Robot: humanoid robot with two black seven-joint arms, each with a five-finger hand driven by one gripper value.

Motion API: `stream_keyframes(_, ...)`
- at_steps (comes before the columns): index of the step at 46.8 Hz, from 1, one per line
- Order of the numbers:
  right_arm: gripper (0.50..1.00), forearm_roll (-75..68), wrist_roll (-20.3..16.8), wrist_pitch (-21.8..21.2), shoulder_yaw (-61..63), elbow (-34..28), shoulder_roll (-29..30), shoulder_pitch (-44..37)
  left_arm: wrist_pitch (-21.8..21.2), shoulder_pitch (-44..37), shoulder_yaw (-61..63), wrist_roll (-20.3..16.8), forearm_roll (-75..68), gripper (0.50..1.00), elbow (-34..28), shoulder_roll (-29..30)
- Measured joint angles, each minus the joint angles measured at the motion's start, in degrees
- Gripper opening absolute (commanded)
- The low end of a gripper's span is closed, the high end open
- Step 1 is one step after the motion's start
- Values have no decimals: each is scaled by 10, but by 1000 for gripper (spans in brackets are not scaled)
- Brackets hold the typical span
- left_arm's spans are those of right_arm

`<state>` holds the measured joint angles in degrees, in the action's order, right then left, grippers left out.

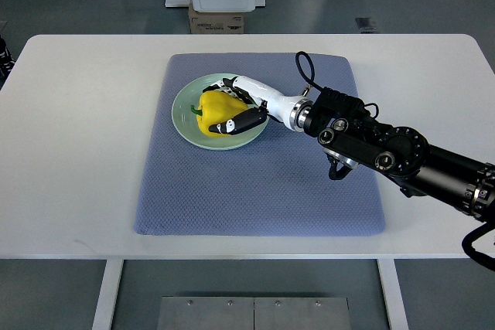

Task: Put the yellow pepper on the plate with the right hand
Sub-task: 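Carry the pepper with the right hand over the green plate, then lower the pepper onto the plate and open the right hand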

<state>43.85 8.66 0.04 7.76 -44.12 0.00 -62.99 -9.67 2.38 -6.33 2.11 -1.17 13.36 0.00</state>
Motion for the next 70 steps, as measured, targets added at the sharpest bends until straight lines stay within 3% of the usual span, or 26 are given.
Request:
stream_keyframes(17,500,-3,-18,20,2,-1,0,8,0,0,0,0,0,1000,0,0)
stream_keyframes(43,500,-7,-16,27,3,-1,0,18,0,0,0,0,0,1000,0,0)
stream_keyframes(61,878,-9,-14,27,4,-1,0,20,0,0,0,0,0,1000,0,0)
stream_keyframes(70,975,-10,-12,27,12,-1,0,23,0,0,0,0,0,1000,0,0)
